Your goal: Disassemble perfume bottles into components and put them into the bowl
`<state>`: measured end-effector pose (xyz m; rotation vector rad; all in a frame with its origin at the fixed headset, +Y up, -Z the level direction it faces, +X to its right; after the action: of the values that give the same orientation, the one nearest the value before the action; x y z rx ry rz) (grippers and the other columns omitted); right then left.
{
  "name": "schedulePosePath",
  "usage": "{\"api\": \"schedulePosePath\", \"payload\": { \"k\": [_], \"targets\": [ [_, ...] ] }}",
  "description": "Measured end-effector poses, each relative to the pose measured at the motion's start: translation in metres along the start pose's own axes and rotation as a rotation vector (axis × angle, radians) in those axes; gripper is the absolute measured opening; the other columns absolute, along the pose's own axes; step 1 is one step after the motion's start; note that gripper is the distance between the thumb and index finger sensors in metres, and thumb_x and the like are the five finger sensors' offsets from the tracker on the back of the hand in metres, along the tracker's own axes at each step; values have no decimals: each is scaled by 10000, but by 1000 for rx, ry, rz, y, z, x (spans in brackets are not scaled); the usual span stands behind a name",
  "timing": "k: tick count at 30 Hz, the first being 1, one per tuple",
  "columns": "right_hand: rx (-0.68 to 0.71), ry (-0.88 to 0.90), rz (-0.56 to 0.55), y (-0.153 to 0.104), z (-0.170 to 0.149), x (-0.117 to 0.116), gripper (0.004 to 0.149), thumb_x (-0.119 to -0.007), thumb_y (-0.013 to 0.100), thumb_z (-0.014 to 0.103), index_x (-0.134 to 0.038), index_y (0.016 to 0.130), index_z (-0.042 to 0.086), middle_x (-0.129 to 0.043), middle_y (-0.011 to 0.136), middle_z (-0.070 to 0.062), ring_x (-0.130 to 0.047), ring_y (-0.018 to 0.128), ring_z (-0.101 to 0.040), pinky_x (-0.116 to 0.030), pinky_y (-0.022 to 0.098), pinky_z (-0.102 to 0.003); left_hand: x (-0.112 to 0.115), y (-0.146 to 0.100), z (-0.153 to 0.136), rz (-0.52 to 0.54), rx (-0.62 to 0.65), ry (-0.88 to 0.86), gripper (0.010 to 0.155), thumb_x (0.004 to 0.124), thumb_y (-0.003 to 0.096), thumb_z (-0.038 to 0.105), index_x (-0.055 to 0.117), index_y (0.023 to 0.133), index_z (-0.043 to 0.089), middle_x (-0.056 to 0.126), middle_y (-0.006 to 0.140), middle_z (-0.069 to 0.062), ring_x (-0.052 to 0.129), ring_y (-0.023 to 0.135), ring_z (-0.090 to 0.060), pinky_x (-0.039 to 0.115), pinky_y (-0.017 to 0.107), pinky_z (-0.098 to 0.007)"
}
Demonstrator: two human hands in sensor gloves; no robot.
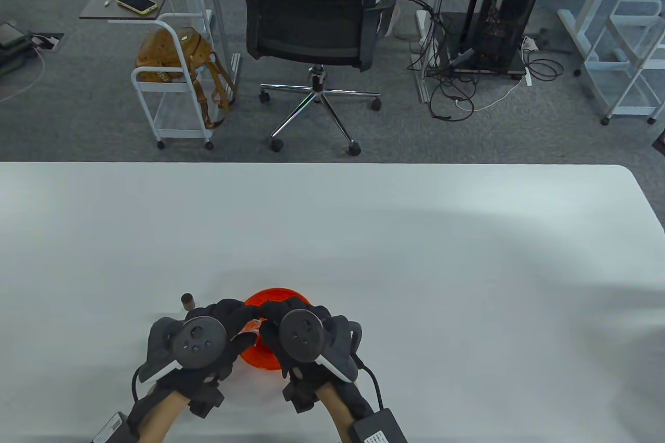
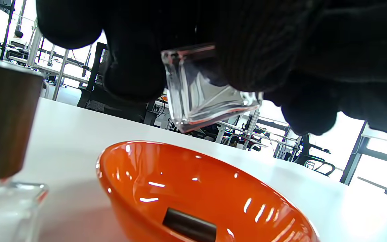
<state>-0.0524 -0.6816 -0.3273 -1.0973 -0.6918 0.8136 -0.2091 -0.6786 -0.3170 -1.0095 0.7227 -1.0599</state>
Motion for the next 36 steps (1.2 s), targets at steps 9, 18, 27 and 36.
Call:
{"api": "schedulePosePath", "payload": {
  "k": [9,18,27,36],
  "targets": [
    [1,-8,-8,-1,3,0,424,-814,348,495,-886,730,328,-1022,623,60,-1063,371,-77,-847,524,-477,3,0,1,-22,0,0,536,898,411,386,890,921,222,934,900,-122,1030,676,-308,737,593,-587],
    [37,-26,-163,-3,-2,39,419,-818,362,455,-848,759,326,-980,681,60,-1038,420,-72,-828,546,-484,-4,0,-11,14,-77,16,549,891,410,387,883,928,205,940,892,-123,1035,669,-309,740,590,-585],
    [-40,-229,-142,3,-23,16,430,-845,357,439,-838,773,331,-972,725,61,-1041,439,-68,-829,547,-487,-8,-1,-15,39,-112,30,550,889,412,384,881,929,198,937,896,-125,1035,671,-312,740,590,-585],
    [87,-676,65,9,-4,-52,416,-873,326,457,-888,731,361,-999,706,90,-1035,456,-75,-811,572,-493,-5,0,-18,16,-128,31,554,884,416,366,871,942,190,927,911,-131,1030,688,-323,734,596,-590]
  ]
}}
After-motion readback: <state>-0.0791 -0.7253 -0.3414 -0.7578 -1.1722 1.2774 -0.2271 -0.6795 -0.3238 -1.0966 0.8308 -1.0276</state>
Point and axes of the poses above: the tracker on the back of each hand, its own z axis roughly to the thumb side, its own y axis roughly from the wrist to the fingertips, x = y × z, the point moved 5 cm from there along y, roughly from the wrist to the fingertips
